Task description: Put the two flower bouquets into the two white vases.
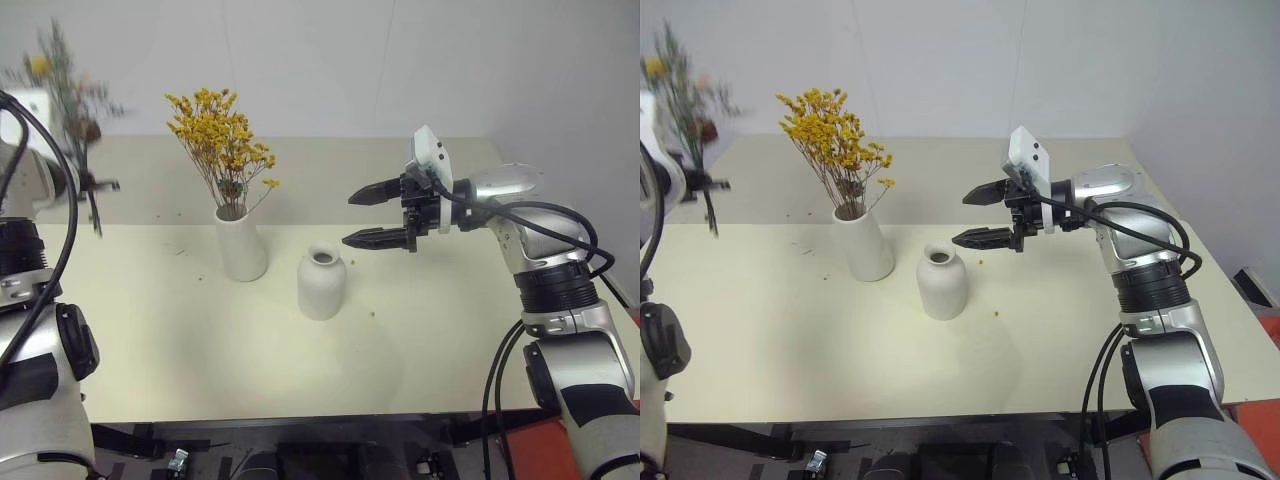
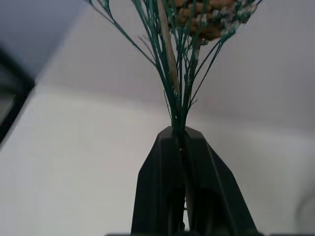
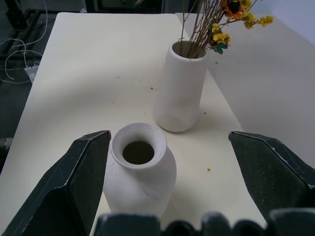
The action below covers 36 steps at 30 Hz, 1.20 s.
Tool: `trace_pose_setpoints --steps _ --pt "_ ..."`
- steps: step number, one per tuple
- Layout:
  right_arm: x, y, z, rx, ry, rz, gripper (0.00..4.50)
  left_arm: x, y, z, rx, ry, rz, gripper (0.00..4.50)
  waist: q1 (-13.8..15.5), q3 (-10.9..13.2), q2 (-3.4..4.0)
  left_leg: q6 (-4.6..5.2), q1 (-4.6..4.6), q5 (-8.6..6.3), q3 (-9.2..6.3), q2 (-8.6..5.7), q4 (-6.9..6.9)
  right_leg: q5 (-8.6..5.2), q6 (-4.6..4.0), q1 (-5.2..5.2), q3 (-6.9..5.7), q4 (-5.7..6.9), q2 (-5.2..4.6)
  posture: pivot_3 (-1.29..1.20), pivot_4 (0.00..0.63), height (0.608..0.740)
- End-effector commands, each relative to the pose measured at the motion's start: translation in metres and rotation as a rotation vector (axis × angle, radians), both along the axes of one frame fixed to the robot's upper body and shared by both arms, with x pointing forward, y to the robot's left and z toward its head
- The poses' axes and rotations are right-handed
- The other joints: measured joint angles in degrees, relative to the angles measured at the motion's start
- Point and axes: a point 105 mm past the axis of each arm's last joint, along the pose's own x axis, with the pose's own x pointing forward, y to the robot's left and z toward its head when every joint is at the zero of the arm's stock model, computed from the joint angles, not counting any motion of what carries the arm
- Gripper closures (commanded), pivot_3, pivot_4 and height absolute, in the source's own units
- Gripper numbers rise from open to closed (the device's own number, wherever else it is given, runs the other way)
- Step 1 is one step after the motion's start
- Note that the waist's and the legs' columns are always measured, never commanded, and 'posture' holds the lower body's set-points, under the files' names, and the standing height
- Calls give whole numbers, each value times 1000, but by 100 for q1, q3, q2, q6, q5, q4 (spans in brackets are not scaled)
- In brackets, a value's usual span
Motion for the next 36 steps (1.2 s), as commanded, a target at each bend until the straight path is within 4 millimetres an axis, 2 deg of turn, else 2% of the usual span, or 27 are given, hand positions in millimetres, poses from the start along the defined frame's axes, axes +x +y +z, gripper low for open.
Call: trace_pose_setpoints --steps 1,3,7,10,15,20,28,36 --pt "-4 -8 15 33 -64 -7 0 -10 -23 39 15 -257 -125 4455 8 0 0 -1 0 0 1 -1 1 2 -1 0 1 0 0 0 150 740" --pt "-3 -11 15 33 -62 -19 0 -14 -34 53 10 -356 -201 4455 1 0 0 -4 1 3 1 1 3 9 -4 0 0 -1 3 0 150 740" --pt "-2 -18 14 35 -57 -45 0 -33 -61 97 -40 -643 -384 4455 -17 0 -1 -5 2 3 1 3 3 10 -5 -1 1 -3 5 0 150 740" --pt "-2 -20 13 37 -56 -56 0 -35 -81 111 -45 -714 -472 4455 -24 0 -1 -5 1 3 2 2 3 12 -4 -1 2 -5 5 0 150 740" --pt "-1 -24 12 40 -55 -77 0 -29 -122 121 -80 -750 -644 4455 -20 -1 -2 -5 6 4 3 0 4 12 -3 3 5 -2 4 0 150 740" --pt "-1 -35 11 34 -62 -118 0 -18 -170 111 -138 -683 -833 4455 3 -1 -2 -4 2 4 3 -1 5 12 -2 3 5 -6 4 0 150 740" --pt "-6 -52 9 35 -71 -193 0 -3 -210 82 -237 -555 -994 4455 -37 -1 -2 -4 5 4 4 0 5 13 -1 2 10 -5 6 0 150 740" --pt "-13 -61 6 42 -65 -243 0 -1 -242 46 -257 -405 -1141 4455 -37 -1 -2 -4 5 4 5 -1 5 13 0 3 12 -6 7 0 150 740"
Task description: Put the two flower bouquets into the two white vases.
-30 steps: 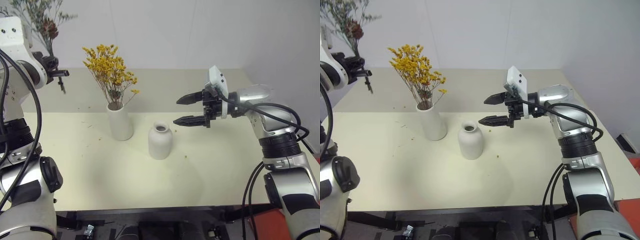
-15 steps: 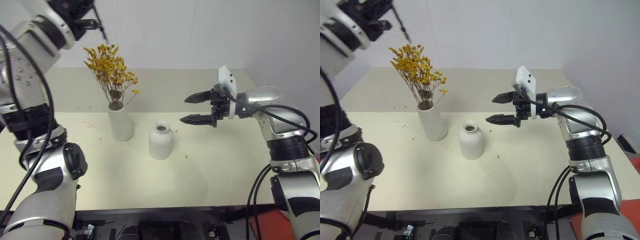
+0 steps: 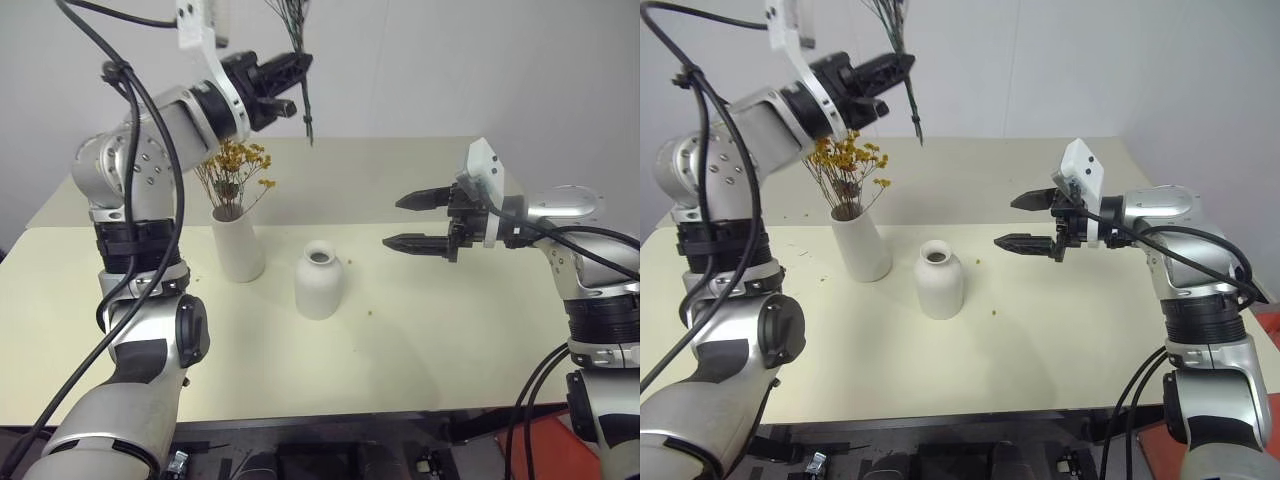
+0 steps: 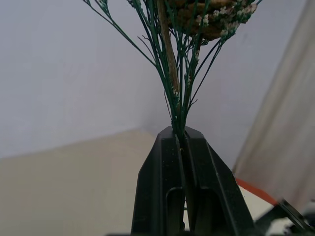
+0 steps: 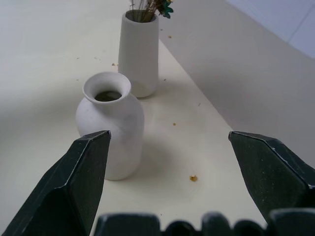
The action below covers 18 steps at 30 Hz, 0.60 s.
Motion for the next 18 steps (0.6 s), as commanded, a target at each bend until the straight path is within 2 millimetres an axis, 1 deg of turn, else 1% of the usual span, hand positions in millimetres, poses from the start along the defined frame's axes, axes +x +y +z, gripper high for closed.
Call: trace_pose_setpoints --steps 1,2,7,9,13,18 --pt "-7 -5 13 18 -50 -18 0 -7 -11 -10 57 11 -73 4455 -1 0 0 0 1 0 0 0 0 0 0 0 0 0 1 0 150 740" --pt "-8 -5 13 19 -49 -21 0 -8 -13 -19 80 30 -86 4455 -6 0 0 0 1 0 0 0 0 0 0 0 1 1 1 0 150 740" --pt "-10 -6 11 22 -44 -27 0 -14 -17 -45 122 77 -153 4455 -10 0 0 0 4 0 1 1 0 0 0 0 5 2 3 0 150 740" --pt "-10 -6 11 22 -42 -27 0 -17 -18 -50 118 80 -169 4455 -1 0 0 1 1 0 1 1 0 0 0 0 5 0 2 0 150 740" --pt "-10 -3 11 21 -42 -17 0 -25 -21 -56 109 22 -188 4455 9 0 0 0 2 0 2 0 0 0 0 1 5 0 2 0 150 740" --pt "-11 1 12 23 -43 -1 0 -38 -20 -66 169 -92 -209 4455 4 0 0 0 5 0 3 1 0 0 0 2 7 1 2 0 150 740"
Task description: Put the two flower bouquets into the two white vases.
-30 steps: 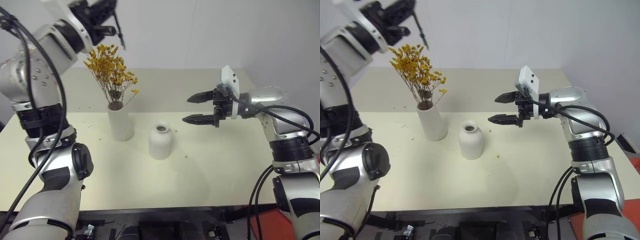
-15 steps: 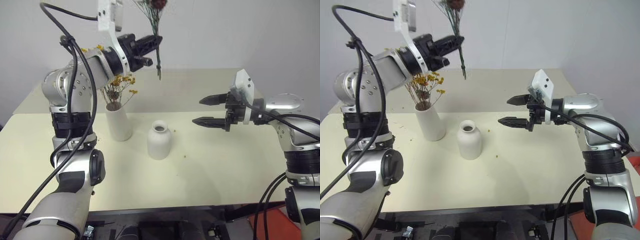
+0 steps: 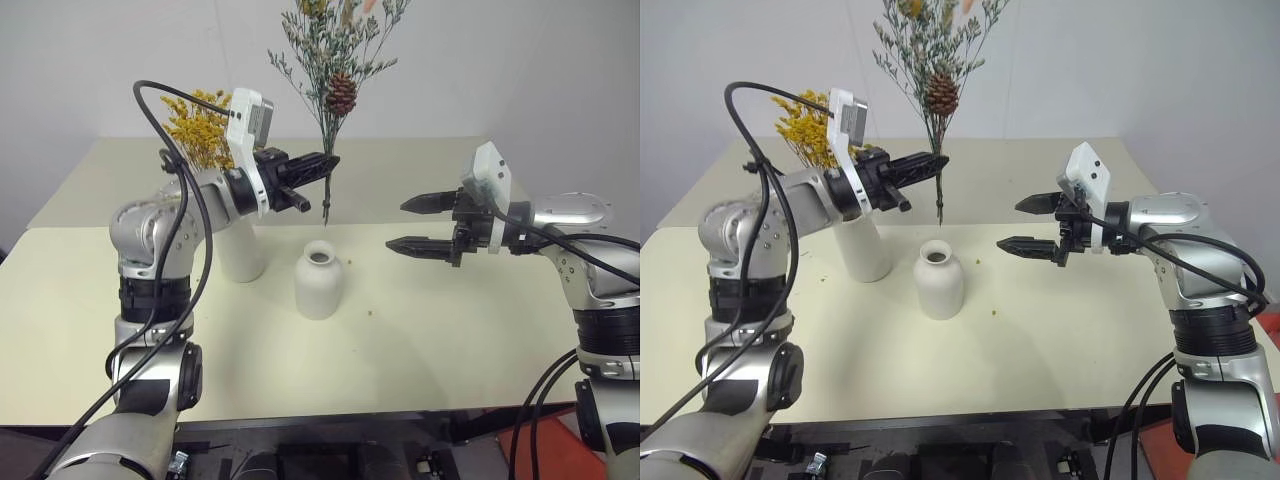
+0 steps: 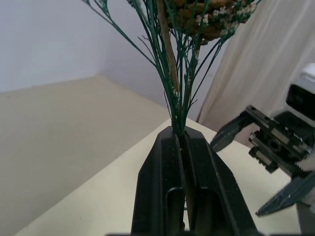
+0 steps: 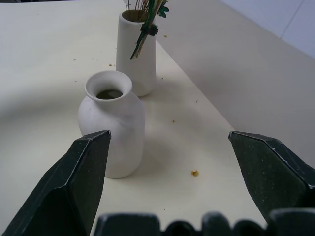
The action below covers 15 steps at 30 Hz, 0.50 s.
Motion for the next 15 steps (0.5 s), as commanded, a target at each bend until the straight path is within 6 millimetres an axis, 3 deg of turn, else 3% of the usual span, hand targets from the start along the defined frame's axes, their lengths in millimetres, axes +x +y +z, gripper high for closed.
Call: trace_pose_setpoints --steps 1,15 --pt "-5 3 14 10 -53 23 0 -17 -2 11 23 -132 -51 4455 3 0 0 0 0 0 0 0 0 0 0 0 0 0 0 0 150 740" --pt "-4 4 15 8 -55 33 0 -27 16 -15 39 -200 -90 4455 8 0 0 1 0 0 1 0 2 0 0 1 1 -2 0 0 150 740"
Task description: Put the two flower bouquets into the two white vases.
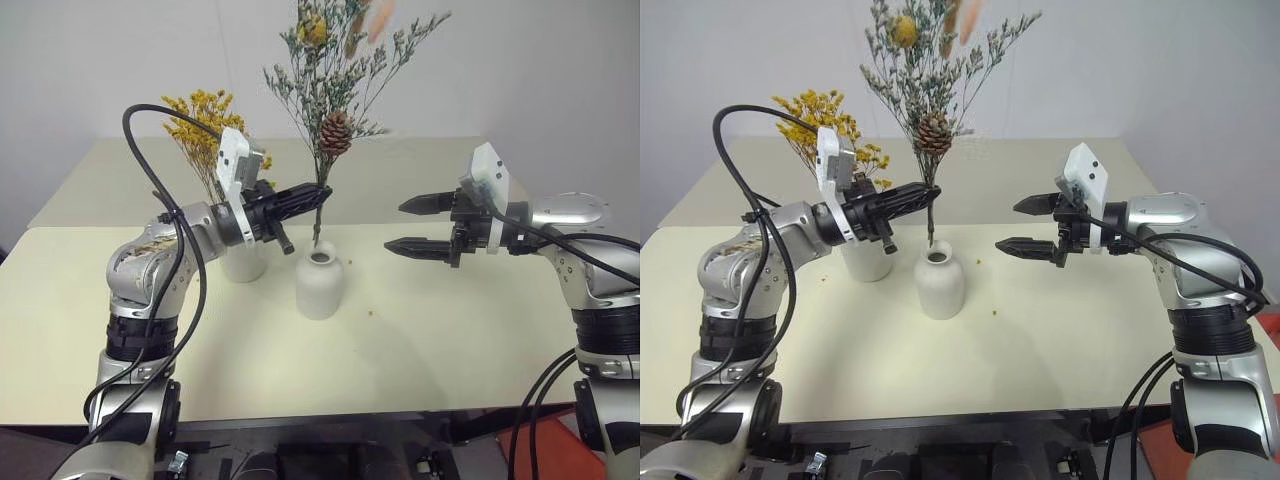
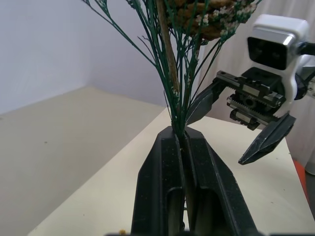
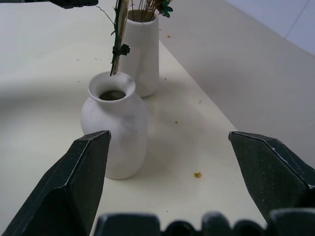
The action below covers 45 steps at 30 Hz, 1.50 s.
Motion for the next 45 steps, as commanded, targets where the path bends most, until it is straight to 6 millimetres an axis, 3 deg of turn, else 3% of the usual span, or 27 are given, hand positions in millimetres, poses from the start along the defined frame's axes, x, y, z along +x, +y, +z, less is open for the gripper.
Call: trace_pose_setpoints --steps 1,22,38,45 --pt "-3 2 15 11 -59 19 0 -9 2 7 -14 -70 -29 4455 -2 0 0 0 0 0 0 0 0 0 0 0 0 0 1 0 150 740" --pt "-3 3 17 8 -60 30 0 -9 0 -15 -26 -61 -17 4455 3 0 0 0 3 0 0 1 1 0 0 5 -1 -1 1 0 150 740" --pt "-3 4 17 14 -60 32 0 -7 -2 -46 26 -17 41 4455 7 0 0 1 6 0 0 2 1 0 0 9 -1 -1 1 0 150 740" --pt "-3 5 17 14 -60 36 0 -6 0 -49 40 0 40 2575 8 0 0 1 6 0 0 2 1 0 0 10 -1 -3 1 0 150 740"
